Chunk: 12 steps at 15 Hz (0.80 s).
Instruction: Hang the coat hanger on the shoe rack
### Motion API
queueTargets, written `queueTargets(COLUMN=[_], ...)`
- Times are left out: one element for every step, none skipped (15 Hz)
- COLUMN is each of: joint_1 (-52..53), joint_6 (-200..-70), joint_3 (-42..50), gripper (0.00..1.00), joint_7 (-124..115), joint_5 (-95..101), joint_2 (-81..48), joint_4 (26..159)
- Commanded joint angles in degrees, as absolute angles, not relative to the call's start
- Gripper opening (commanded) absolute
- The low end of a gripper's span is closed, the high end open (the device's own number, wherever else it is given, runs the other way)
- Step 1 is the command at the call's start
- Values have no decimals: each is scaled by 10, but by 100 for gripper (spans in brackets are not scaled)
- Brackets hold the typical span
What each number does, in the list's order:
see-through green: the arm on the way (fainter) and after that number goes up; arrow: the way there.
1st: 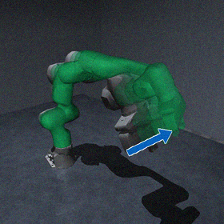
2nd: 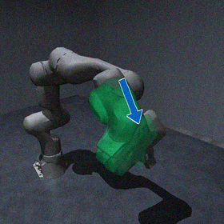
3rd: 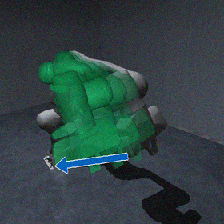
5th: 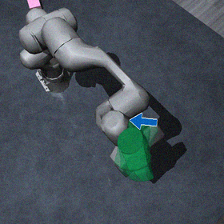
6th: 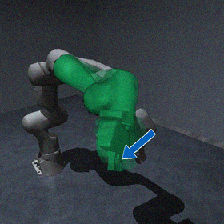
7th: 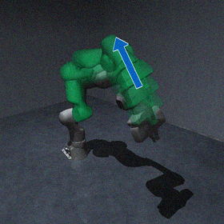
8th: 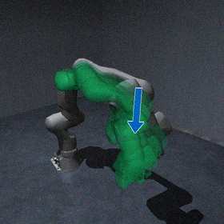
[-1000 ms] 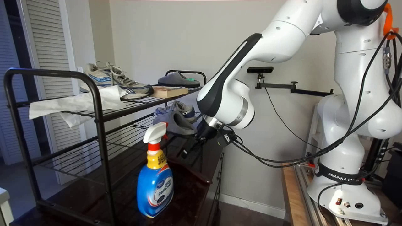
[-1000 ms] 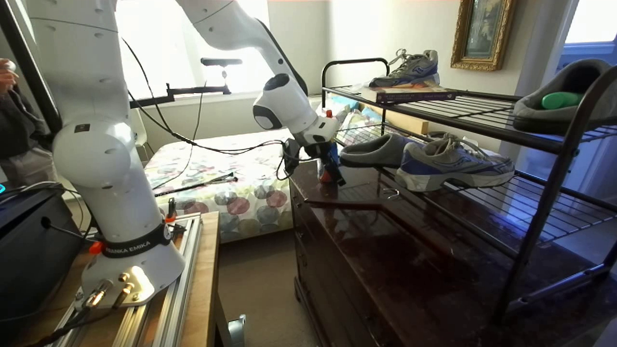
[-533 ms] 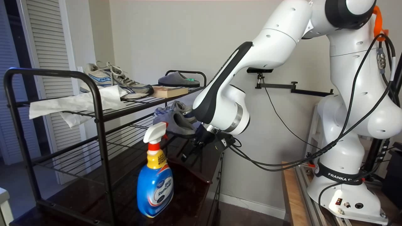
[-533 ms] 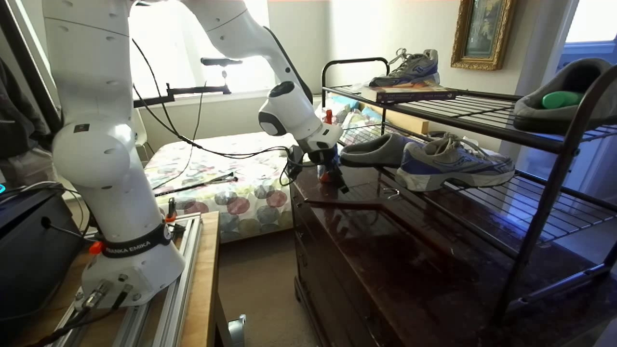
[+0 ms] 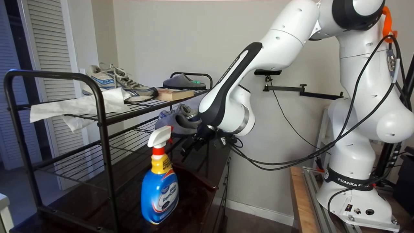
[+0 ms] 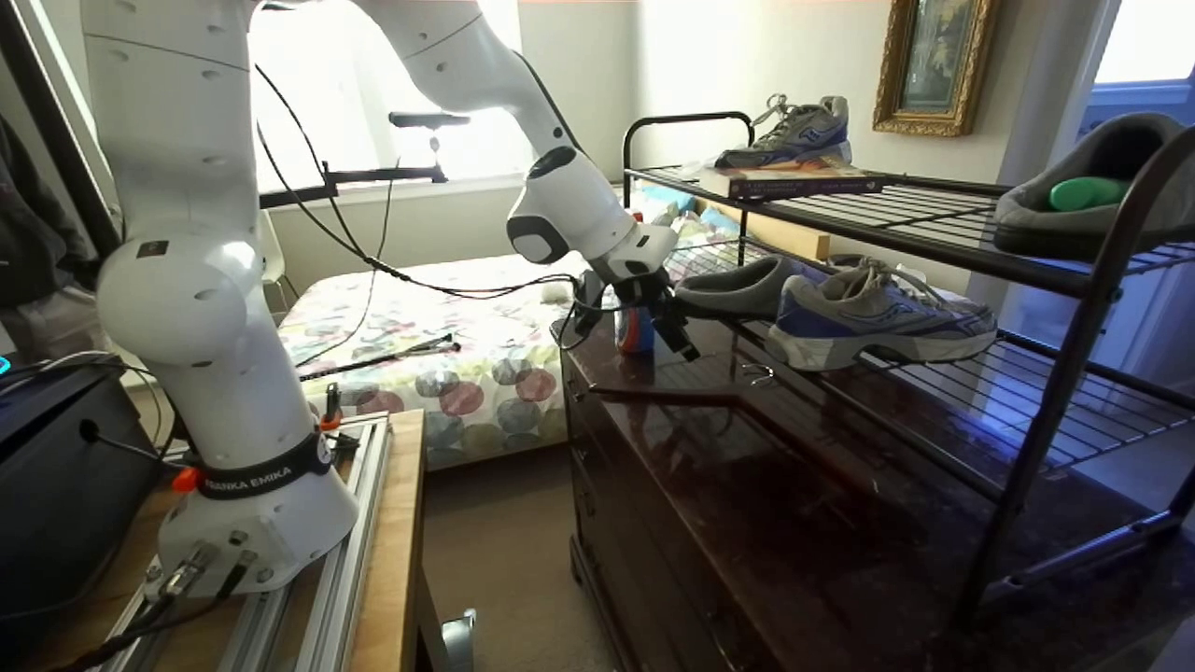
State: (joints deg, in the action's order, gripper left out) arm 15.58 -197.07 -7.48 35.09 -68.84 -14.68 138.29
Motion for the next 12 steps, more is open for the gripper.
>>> queueTargets(joint_1=[159,159,160,161,164,162,162,162,163,165,166,169], joint_6=[-1986,-1990,-1988,-1986,-1984,-1981,-1979,-1979,-1978,-1979,-1979,-1978], joint_3=[-61,-59,-53,-50,-45,-47,-47,-50,-52,-53,-55,-56], gripper=[100,100,100,100,100,100,100,100,100,100,100,100], joint_7=[351,349,351,352,353,350,350,348,347,348,347,347], joint_5=[-708,-708,-710,-709,-710,-705,-704,-702,-701,-701,-700,-702], joint_2=[-182,-190,-199,-205,-213,-216,-218,-220,-221,-222,-221,-221], joint_4=[1389,1389,1391,1393,1392,1391,1392,1391,1391,1392,1392,1393])
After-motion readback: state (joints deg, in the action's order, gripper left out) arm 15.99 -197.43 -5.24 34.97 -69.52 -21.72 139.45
